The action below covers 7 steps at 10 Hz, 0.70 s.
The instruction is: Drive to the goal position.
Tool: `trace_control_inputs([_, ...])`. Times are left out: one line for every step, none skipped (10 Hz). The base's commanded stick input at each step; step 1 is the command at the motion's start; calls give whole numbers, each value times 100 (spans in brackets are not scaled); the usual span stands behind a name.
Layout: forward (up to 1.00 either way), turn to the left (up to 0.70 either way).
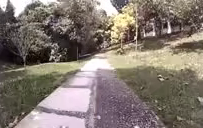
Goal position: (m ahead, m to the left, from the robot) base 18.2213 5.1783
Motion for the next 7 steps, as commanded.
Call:
trace_control_inputs([45,0])
trace_control_inputs([45,0])
trace_control_inputs([45,0])
trace_control_inputs([45,0])
trace_control_inputs([45,0])
trace_control_inputs([45,0])
trace_control_inputs([45,0])
